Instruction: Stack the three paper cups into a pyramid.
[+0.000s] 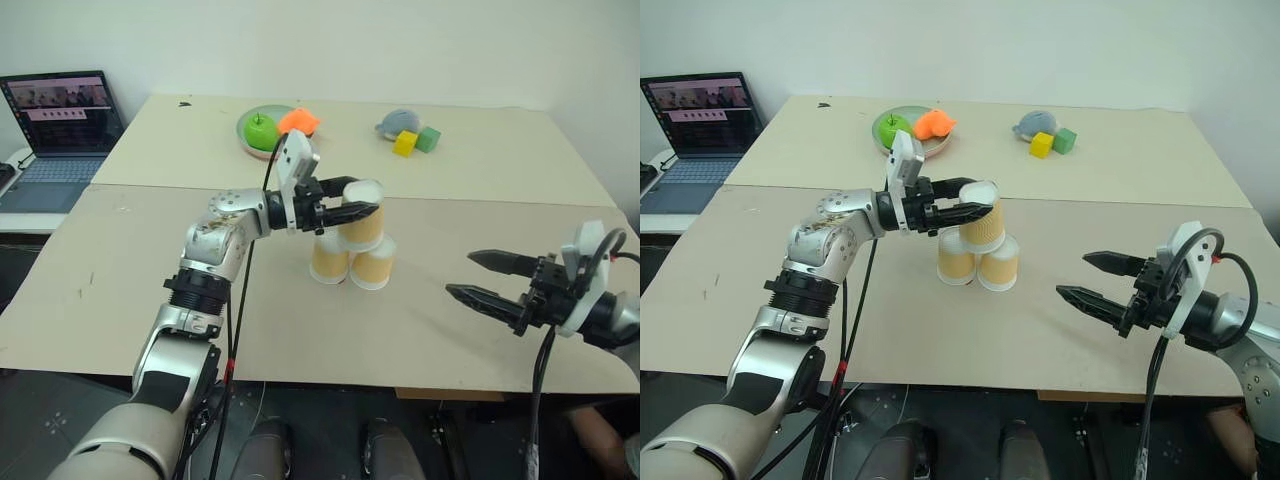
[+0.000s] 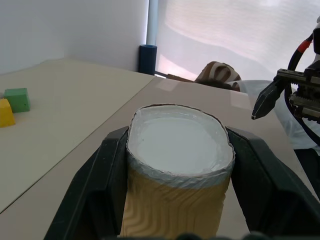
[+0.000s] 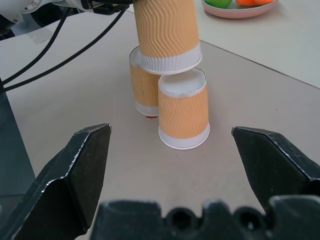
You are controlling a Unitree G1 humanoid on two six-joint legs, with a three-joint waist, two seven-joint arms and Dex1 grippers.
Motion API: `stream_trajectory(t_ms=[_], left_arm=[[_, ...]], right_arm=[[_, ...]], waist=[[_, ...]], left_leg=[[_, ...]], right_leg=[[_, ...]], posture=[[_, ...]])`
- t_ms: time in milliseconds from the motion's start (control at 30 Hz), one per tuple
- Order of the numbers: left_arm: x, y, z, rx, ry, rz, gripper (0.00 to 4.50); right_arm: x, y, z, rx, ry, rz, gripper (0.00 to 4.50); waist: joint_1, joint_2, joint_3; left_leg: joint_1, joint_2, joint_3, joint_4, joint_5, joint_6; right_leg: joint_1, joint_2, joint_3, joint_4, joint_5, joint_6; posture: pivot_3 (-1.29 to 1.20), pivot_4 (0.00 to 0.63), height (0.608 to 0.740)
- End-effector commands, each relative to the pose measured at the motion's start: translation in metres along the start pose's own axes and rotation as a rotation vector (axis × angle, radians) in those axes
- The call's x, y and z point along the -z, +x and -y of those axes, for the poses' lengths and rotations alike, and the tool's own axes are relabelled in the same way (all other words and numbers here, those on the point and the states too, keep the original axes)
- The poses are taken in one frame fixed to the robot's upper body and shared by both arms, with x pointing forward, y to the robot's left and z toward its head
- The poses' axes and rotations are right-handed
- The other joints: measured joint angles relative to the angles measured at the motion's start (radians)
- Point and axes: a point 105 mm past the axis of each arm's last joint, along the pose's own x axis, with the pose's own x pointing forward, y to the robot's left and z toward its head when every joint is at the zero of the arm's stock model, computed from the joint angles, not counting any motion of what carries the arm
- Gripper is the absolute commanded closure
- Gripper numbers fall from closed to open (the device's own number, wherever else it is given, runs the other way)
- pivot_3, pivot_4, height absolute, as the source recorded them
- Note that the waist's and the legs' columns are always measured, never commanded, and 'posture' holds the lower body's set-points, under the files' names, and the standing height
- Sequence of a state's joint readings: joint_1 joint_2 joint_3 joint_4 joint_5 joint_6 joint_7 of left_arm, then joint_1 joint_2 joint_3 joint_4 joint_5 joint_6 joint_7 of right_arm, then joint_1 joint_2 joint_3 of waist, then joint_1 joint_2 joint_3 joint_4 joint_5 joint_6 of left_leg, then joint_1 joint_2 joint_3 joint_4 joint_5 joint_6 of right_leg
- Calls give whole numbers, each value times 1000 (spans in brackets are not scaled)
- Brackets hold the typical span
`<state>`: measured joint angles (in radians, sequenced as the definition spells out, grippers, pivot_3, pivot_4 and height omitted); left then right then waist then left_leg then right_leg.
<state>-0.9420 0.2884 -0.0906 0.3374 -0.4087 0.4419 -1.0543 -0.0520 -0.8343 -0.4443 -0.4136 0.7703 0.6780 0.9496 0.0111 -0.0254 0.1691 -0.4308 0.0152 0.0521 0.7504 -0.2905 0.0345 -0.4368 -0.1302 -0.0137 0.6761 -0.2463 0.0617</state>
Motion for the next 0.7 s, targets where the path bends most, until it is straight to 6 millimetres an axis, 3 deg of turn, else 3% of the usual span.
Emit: stream_trajectory(t_ms=[33, 200, 267, 333, 367, 500, 700], left_arm=[[-12, -2, 6, 34, 36, 9, 2050], [-10, -4, 6, 42, 16, 4, 2050], [-11, -5, 6, 41, 12, 10, 1072], [-10, -5, 5, 31, 15, 9, 587], [-8, -4, 3, 7, 47, -6, 64], [-19, -6, 7, 12, 44, 52, 13], [-67, -22, 1, -101, 4, 262, 13]], right_arm=[[-12, -1, -1, -6, -52, 43, 0], [-11, 0, -1, -5, -53, 42, 0], [-10, 0, -1, -4, -54, 41, 0], [-10, 0, 0, -2, -53, 41, 0], [-10, 0, 0, -1, -53, 40, 0], [-10, 0, 0, -1, -54, 38, 0], [-10, 3, 0, -13, -52, 37, 0]], waist=[[0, 0, 0], [0, 0, 0], [0, 0, 0], [0, 0, 0], [0, 0, 0], [0, 0, 0], [-1, 0, 0]], left_leg=[[0, 0, 0, 0, 0, 0], [0, 0, 0, 0, 0, 0], [0, 0, 0, 0, 0, 0], [0, 0, 0, 0, 0, 0], [0, 0, 0, 0, 0, 0], [0, 0, 0, 0, 0, 0], [0, 0, 0, 0, 0, 0]], right_leg=[[0, 0, 0, 0, 0, 0], [0, 0, 0, 0, 0, 0], [0, 0, 0, 0, 0, 0], [0, 0, 0, 0, 0, 0], [0, 0, 0, 0, 0, 0], [0, 0, 0, 0, 0, 0], [0, 0, 0, 0, 0, 0]], posture=[[0, 150, 678], [0, 150, 678], [0, 150, 678], [0, 150, 678], [0, 150, 678], [0, 150, 678], [0, 150, 678]])
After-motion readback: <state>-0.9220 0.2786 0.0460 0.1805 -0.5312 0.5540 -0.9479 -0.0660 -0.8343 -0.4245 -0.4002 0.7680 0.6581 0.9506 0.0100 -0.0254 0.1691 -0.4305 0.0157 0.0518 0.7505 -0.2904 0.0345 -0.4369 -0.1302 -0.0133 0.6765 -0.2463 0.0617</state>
